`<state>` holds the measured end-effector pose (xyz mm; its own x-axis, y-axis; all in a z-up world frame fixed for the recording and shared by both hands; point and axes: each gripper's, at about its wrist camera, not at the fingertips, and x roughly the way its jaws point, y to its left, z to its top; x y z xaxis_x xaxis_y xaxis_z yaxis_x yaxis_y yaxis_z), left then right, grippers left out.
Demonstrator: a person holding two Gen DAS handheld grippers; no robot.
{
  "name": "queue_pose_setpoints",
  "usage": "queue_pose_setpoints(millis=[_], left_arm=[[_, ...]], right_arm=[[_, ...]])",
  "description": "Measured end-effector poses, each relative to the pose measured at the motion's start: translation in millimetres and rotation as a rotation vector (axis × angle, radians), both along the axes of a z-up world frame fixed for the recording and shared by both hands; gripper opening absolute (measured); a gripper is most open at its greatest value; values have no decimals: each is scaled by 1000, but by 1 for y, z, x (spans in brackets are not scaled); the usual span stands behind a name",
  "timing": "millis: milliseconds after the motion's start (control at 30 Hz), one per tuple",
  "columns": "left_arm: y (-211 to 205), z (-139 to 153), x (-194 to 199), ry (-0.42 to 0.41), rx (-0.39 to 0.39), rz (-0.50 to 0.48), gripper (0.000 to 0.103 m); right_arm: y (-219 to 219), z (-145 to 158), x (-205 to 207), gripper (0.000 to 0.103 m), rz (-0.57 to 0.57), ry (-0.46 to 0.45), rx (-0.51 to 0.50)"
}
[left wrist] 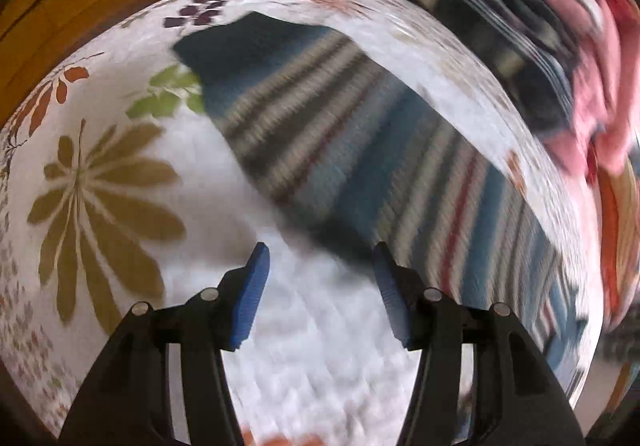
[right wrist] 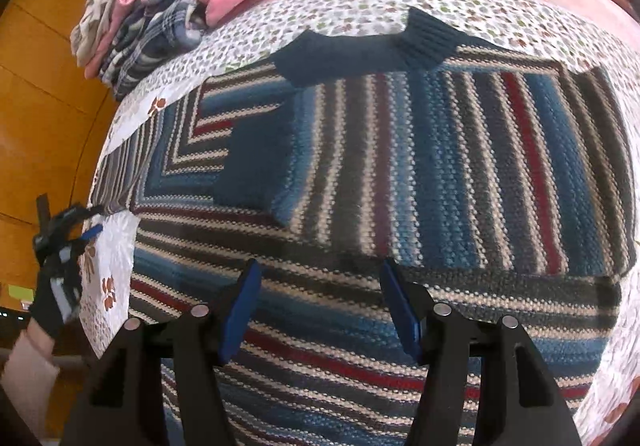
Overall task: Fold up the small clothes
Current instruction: 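Grasp the other striped sleeve with the left gripper and lift it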
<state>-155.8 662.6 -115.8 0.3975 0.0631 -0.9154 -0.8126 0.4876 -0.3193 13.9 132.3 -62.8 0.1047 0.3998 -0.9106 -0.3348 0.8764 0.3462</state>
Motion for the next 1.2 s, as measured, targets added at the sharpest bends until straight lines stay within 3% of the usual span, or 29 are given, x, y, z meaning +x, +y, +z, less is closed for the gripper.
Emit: queue_pose_setpoints(millis=[267,367,433,567,700,833,1033,1200], left_arm=[[40,-15,14,-63,-58,96,55],[45,-15,19,-47,-37,97,37],[46,-14,20,-63,-37,85,17],[40,-2,23,-96,-16,57,11],[19,23,23,-162,12,19,10],[-20,59,30,-229,49,-84,9],[-85,99,47,-338,33,-182,9],[-140,116,69,-400,27,-279,9]], right_arm=[[9,-4,2,62,8,-4,-32],[12,-7,2,62,9,1,-36],[14,-8,1,62,14,-1,-40],[14,-9,-2,62,22,-7,-47],[7,-9,-3,62,11,-4,-45],[-2,-8,-3,62,-3,-3,-45],[-15,-3,-5,62,-20,-9,-39],[-27,3,-6,62,-33,-17,-33]])
